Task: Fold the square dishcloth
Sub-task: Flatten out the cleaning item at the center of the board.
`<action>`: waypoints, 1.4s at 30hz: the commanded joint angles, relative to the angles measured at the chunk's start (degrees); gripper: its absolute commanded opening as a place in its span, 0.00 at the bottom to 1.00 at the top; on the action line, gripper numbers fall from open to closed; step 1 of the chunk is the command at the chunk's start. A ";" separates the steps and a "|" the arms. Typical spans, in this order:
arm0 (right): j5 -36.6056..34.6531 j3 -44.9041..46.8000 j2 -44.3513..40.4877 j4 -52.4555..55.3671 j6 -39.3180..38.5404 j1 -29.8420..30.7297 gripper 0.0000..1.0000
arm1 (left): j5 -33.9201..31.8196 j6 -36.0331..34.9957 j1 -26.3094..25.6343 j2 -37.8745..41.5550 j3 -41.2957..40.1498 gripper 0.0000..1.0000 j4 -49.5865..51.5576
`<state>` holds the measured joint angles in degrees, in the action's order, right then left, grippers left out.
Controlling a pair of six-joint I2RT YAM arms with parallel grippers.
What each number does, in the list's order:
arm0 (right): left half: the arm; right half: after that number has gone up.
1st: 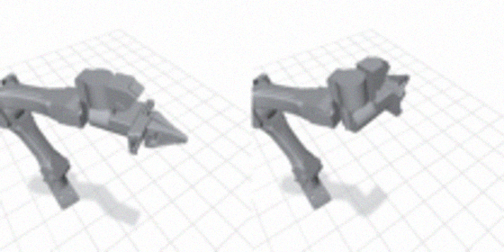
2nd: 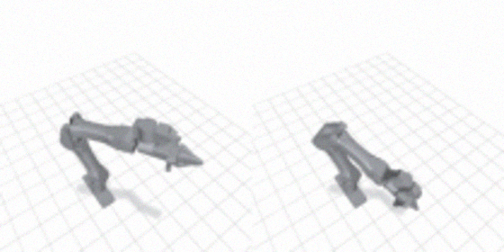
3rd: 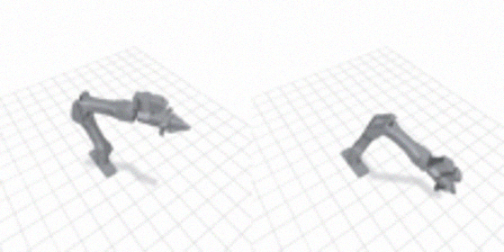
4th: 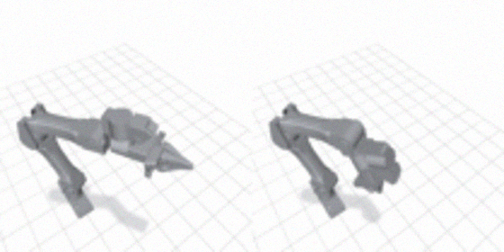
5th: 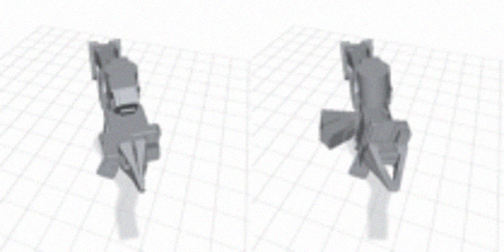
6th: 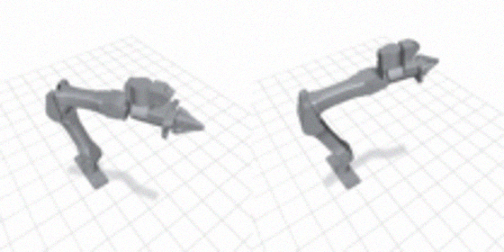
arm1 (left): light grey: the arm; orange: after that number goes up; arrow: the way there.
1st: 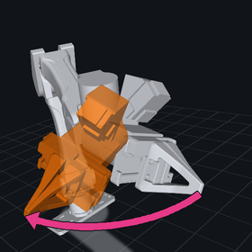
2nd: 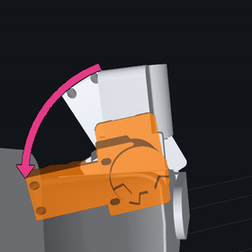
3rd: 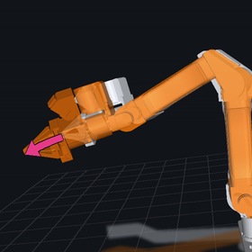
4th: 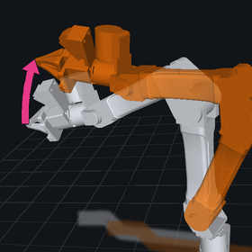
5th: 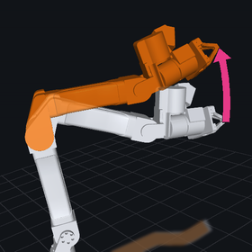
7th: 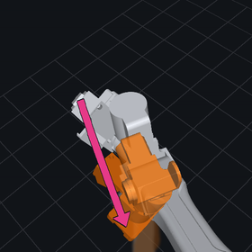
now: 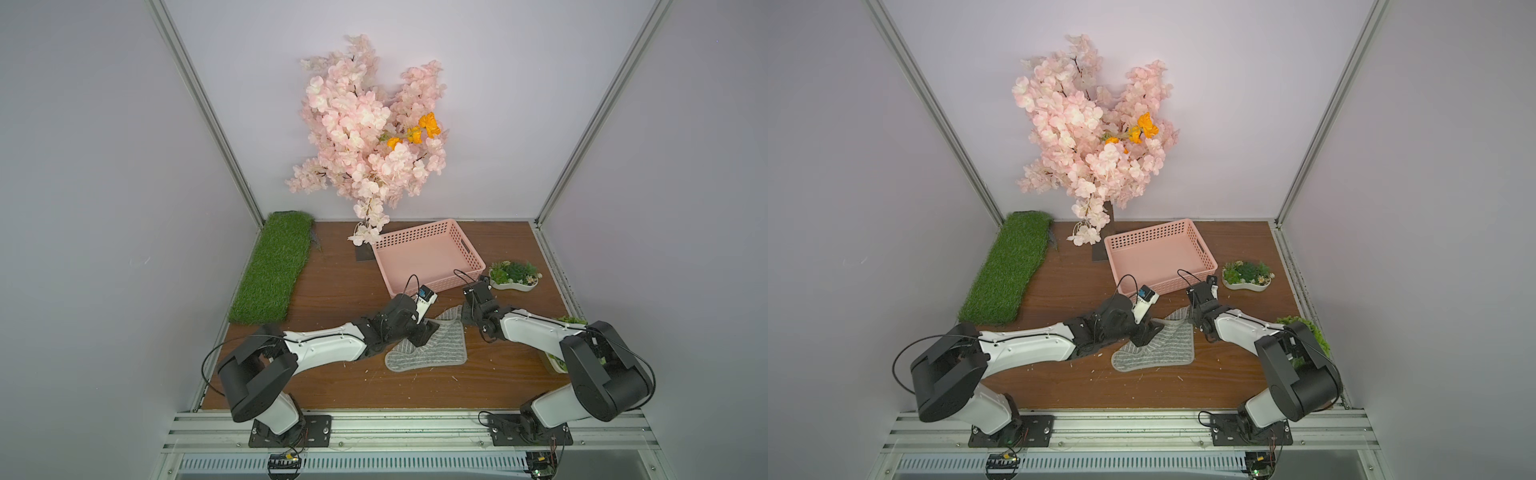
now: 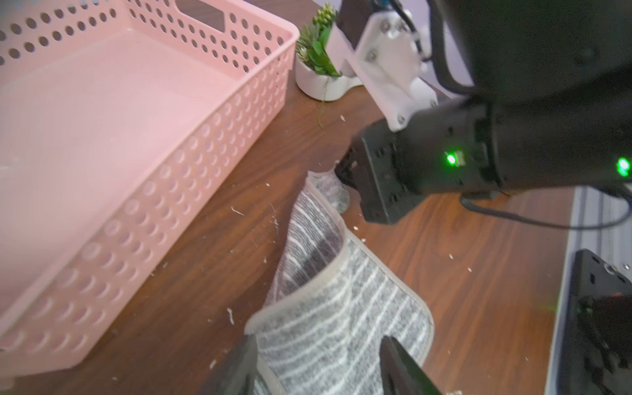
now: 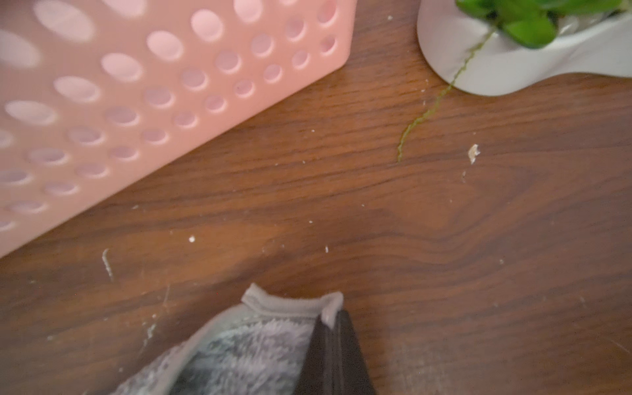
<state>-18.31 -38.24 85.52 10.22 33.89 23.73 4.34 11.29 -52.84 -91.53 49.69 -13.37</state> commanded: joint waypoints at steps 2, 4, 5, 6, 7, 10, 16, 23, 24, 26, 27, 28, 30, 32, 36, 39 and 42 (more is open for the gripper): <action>0.76 0.44 -0.90 -0.81 0.47 0.08 0.00 | 2.80 -1.65 3.05 -4.67 4.15 0.60 4.39; 1.04 0.57 -1.20 -0.93 0.41 0.03 0.00 | 5.56 -2.87 4.79 -6.08 5.16 0.62 4.82; 1.08 0.66 -1.29 -0.97 0.35 0.09 0.00 | 6.75 -3.74 5.50 -6.77 5.48 0.64 4.90; 1.08 0.70 -1.33 -0.99 0.38 0.05 0.00 | 8.37 -4.67 6.05 -7.32 5.93 0.65 5.09; 1.08 0.78 -1.47 -0.91 0.33 0.08 0.00 | 9.93 -5.56 6.45 -8.06 6.44 0.65 5.48; 1.07 1.05 -1.93 -0.88 0.39 0.08 0.00 | 14.77 -7.95 7.69 -9.97 7.83 0.67 6.78; 1.43 1.08 -2.69 -0.91 0.39 0.09 0.00 | 22.05 -12.28 10.25 -13.10 10.11 0.71 9.84; 1.17 0.73 -3.26 -0.64 0.28 0.09 0.00 | 27.60 -15.04 11.00 -15.78 11.25 0.71 11.88; 1.17 0.70 -3.25 -0.68 0.30 0.09 0.00 | 27.63 -15.22 11.00 -16.13 11.41 0.71 12.17; 1.19 0.79 -3.07 -0.76 0.30 0.07 0.00 | 27.77 -15.30 11.04 -16.39 11.43 0.70 12.35; 1.21 0.80 -3.00 -0.85 0.30 0.09 0.00 | 27.83 -15.33 11.03 -16.40 11.40 0.70 12.27; 1.26 0.87 -2.98 -0.90 0.30 0.05 0.00 | 28.04 -15.35 11.00 -16.40 11.40 0.70 12.14; 1.34 0.91 -2.75 -0.99 0.30 0.04 0.00 | 28.24 -15.40 11.06 -16.32 11.46 0.68 12.22; 1.39 0.96 -2.57 -1.04 0.39 0.09 0.00 | 28.35 -15.14 11.02 -16.06 11.32 0.65 12.10; 1.32 0.97 -2.55 -1.11 0.39 0.05 0.00 | 29.12 -14.01 11.05 -14.69 10.57 0.60 10.46; 1.25 0.89 -2.30 -1.03 0.39 0.08 0.00 | 29.92 -13.16 11.01 -13.76 10.26 0.53 9.38; 1.33 0.80 -2.22 -1.21 0.39 0.07 0.00 | 29.86 -12.98 11.07 -13.04 10.19 0.46 9.41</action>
<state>-16.73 -37.71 83.46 9.58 33.87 23.70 32.77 -1.96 -42.30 -106.37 59.57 -2.98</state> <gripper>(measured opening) 0.047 0.468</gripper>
